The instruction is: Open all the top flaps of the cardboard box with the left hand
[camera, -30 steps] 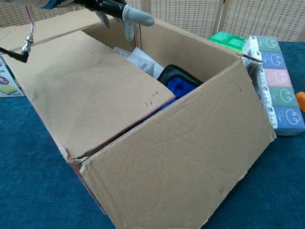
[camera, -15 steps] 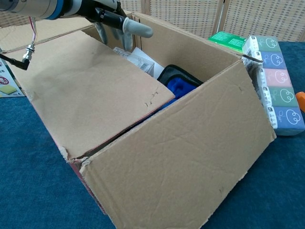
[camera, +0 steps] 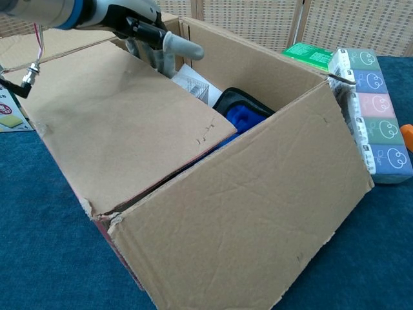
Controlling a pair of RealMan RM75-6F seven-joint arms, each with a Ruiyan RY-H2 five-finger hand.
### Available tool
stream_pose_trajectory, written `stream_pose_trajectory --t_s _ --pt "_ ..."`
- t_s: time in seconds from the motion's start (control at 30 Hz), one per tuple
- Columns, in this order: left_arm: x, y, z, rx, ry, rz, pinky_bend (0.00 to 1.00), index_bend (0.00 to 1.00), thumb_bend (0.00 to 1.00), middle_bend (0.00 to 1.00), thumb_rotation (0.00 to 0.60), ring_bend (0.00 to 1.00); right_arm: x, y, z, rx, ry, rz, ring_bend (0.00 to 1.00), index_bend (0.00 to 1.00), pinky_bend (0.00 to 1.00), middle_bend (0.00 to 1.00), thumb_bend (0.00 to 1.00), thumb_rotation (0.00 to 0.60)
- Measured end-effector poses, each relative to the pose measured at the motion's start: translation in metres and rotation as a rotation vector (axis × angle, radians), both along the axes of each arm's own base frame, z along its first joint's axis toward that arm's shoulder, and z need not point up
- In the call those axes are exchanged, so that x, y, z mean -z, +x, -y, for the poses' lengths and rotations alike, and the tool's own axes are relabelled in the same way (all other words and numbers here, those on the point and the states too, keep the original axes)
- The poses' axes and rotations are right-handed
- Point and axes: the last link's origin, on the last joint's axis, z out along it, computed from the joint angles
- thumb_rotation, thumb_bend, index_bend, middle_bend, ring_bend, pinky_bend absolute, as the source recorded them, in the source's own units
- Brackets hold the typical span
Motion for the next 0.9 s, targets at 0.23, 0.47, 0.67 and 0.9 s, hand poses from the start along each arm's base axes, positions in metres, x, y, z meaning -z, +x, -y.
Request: stream_pose_trajectory --t_s 0.23,0.47,0.67,0.9 --pt "-0.012 0.005 0.0 0.018 0.001 -0.007 0.29 0.55 0.0 0.62 0.194 0.36 0.001 0.0 0.0 0.001 0.001 -0.004 0.0 0.0 0.0 0.0 0.0 0.6" --pt "-0.018 0.007 0.001 0.019 -0.026 -0.029 0.29 0.56 0.0 0.65 0.197 0.4 0.002 0.0 0.0 0.001 0.002 -0.006 0.0 0.0 0.0 0.0 0.0 0.6" --pt "-0.026 0.009 0.001 0.013 -0.036 -0.03 0.36 0.56 0.0 0.66 0.195 0.42 0.002 0.0 0.001 0.002 0.001 -0.008 0.0 0.0 0.0 0.0 0.0 0.6" --pt "-0.043 0.01 0.006 0.001 -0.046 -0.023 0.38 0.57 0.0 0.66 0.198 0.42 0.005 0.001 0.001 0.0 0.008 -0.018 0.0 0.0 0.0 0.0 0.0 0.6"
